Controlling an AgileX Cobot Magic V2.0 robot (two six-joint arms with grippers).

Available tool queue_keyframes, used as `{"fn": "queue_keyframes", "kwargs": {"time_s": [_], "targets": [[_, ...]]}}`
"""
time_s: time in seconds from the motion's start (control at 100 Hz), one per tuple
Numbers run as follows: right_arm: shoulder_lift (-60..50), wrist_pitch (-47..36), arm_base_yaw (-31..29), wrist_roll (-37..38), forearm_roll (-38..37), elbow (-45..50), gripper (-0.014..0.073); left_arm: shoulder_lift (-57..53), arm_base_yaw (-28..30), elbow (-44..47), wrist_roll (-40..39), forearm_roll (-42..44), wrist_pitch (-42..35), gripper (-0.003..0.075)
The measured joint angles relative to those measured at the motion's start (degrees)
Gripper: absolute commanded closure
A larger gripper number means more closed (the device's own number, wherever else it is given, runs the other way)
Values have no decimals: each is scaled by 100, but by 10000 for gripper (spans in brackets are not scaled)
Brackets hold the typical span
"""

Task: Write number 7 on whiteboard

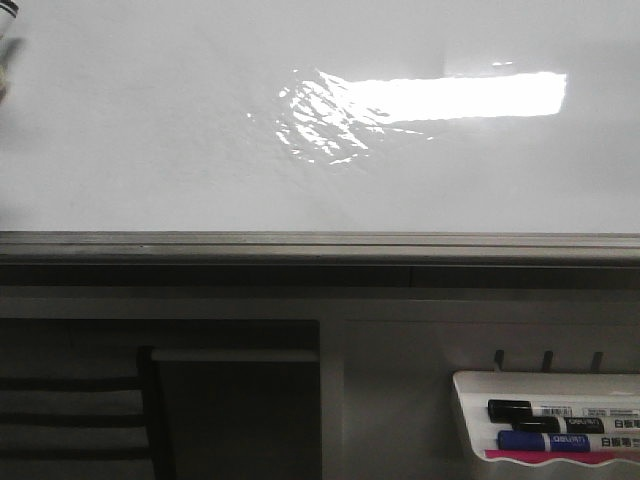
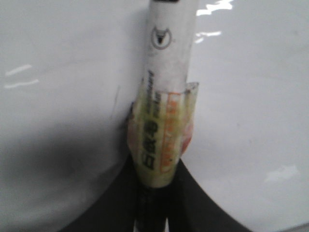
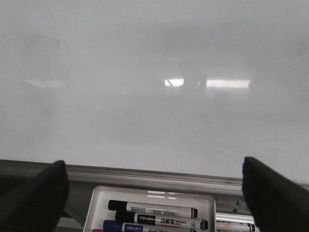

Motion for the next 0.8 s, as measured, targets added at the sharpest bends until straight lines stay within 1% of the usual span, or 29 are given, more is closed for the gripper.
{"fn": "queue_keyframes", "kwargs": {"time_s": [0.12,0.26,0.31,0.33,0.41,0.5,0.55,0.6,0.73,0.77,0.8], "targets": [[153,674,0,0,51,-457,-55,-283,0,-194,0,-230,917,741],[539,1597,0,-155,126,-1036,-55,-455,0,-629,0,-557,2354,741],[703,1937,0,-397,242,-1223,-55,-465,0,-796,0,-642,2967,741],[769,2017,0,-487,318,-1301,-55,-465,-10,-861,0,-674,3102,741],[1029,2396,0,-1217,840,-1564,-55,-465,-141,-1060,48,-723,3713,741],[1339,2676,25,-2115,1565,-1828,-55,-465,-426,-1173,232,-731,3962,741],[1507,2800,98,-2631,2007,-1958,-55,-465,-713,-1181,328,-731,4012,741],[1702,2943,216,-3112,2283,-2091,-55,-465,-1014,-1181,424,-731,4045,741],[2111,3273,811,-4044,2526,-2447,-51,-465,-1906,-1181,827,-703,4069,741],[2218,3315,1057,-4226,2538,-2523,-39,-455,-2265,-1181,983,-669,4069,741],[2282,3329,1230,-4411,2547,-2591,-29,-442,-2416,-1181,1035,-623,4069,741]]}}
